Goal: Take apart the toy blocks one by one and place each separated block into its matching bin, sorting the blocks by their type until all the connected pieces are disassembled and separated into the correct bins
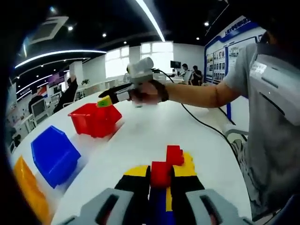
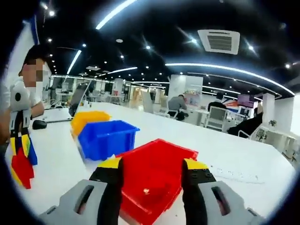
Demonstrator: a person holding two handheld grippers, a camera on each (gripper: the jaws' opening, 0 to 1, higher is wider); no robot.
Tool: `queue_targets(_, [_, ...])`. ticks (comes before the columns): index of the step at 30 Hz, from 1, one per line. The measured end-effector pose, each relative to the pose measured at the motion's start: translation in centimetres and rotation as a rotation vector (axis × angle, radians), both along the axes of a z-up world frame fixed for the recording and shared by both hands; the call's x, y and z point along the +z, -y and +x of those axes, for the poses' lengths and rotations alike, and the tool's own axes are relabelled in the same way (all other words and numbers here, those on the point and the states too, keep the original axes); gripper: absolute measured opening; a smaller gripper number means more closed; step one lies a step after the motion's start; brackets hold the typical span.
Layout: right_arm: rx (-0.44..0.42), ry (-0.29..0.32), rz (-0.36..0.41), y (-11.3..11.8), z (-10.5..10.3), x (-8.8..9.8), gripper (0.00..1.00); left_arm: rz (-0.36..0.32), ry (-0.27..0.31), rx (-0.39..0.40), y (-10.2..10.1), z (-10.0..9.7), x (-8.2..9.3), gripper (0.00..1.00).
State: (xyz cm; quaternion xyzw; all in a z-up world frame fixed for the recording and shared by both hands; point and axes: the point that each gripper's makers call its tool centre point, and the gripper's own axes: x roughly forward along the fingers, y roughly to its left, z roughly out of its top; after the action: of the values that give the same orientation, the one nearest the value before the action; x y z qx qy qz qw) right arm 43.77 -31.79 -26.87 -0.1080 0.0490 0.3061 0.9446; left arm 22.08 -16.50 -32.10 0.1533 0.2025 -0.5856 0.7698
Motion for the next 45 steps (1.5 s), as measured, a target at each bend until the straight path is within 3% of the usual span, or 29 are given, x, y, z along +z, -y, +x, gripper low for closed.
queue_targets(6, [0.016,0.01,0.019,0.2,-0.3,0.5,0.44,0.001,-0.002,0.002,0.0,0.0,0.0,0.19])
queue_targets(12, [0.094,0.006,0.014,-1.0,-2.1,1.0,0.41,0.009,-0.003,0.009,0.0,0.1,0.0,0.19])
queue_targets(16, [0.298,-0.053,0.085,-4.1,-6.1,2.3,0.4,0.009,-0.005,0.01,0.0,0.1,0.0,0.19])
queue_targets(23, [0.56,-0.08,-0.065,-7.9,-13.7,3.3,0.39,0.003,-0.005,0.008,0.0,0.2,0.0,0.19])
queue_targets(27, [0.686,-0.141,-0.14,-9.5,-17.5,1.9,0.39,0.002,-0.005,0.008,0.0,0.2,0.0,0.19])
queue_targets(31, [0.802,-0.237,-0.224,-10.8,-21.0,-1.0,0.37,0.003,-0.006,0.009,0.0,0.1,0.0,0.19])
queue_targets(32, [0.834,-0.286,-0.262,-11.2,-22.1,-2.7,0.37,0.004,-0.006,0.009,0.0,0.1,0.0,0.19])
queue_targets(36, [0.857,-0.334,-0.292,-12.1,-23.1,-5.1,0.34,0.005,-0.006,0.008,0.0,0.1,-0.1,0.19])
queue_targets(39, [0.877,-0.375,-0.23,-12.9,-23.7,-5.2,0.31,0.003,-0.006,0.009,0.0,0.1,-0.1,0.19])
queue_targets(45, [0.896,-0.388,-0.215,-13.4,-23.9,-5.4,0.22,0.001,-0.007,0.01,0.0,0.2,-0.1,0.19])
